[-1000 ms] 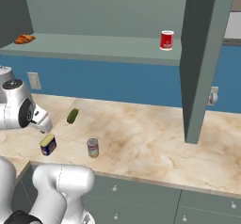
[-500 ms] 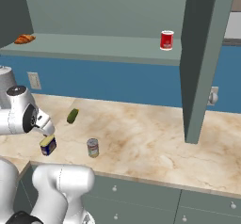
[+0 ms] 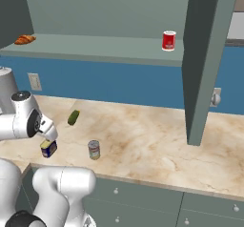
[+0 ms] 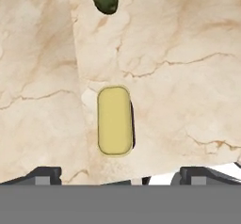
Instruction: Pick the cans from the counter and place them in their designated side in the cabinet.
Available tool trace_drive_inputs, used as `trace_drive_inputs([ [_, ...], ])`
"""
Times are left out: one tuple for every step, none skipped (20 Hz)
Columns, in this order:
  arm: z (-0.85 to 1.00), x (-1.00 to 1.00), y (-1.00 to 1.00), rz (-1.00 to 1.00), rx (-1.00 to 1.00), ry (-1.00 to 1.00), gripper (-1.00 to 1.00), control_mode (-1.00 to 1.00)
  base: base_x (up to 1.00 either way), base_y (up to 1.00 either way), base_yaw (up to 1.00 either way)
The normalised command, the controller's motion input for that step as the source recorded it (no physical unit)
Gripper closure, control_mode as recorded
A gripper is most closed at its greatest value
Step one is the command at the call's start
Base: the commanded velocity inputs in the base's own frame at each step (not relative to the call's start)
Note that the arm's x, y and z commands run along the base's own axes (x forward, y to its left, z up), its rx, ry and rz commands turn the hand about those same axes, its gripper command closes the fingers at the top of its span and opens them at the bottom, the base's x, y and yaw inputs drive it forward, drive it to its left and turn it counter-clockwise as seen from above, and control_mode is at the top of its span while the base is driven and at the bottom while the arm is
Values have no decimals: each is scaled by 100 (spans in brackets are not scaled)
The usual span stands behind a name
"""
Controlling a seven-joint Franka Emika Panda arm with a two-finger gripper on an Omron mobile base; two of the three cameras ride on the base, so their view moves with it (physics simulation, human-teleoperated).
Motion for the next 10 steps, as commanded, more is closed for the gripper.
trace_drive_inputs([
  [-22, 4, 2, 0, 0, 2, -100, -100, 0, 0, 0],
  [-22, 5, 1, 0, 0, 2, -100, -100, 0, 0, 0],
  [-22, 6, 1, 0, 0, 2, -100, -100, 0, 0, 0],
  [-18, 6, 3, 0, 0, 1, -100, -100, 0, 0, 0],
  [-18, 8, 6, 0, 0, 2, -100, -100, 0, 0, 0],
  [-16, 8, 9, 0, 0, 2, -100, -100, 0, 0, 0],
  [-15, 8, 7, 0, 0, 1, -100, -100, 0, 0, 0],
  [-16, 6, 5, 0, 0, 2, -100, -100, 0, 0, 0],
  [-17, 6, 3, 0, 0, 2, -100, -100, 0, 0, 0],
  [-18, 5, 0, 0, 0, 2, -100, -100, 0, 0, 0],
])
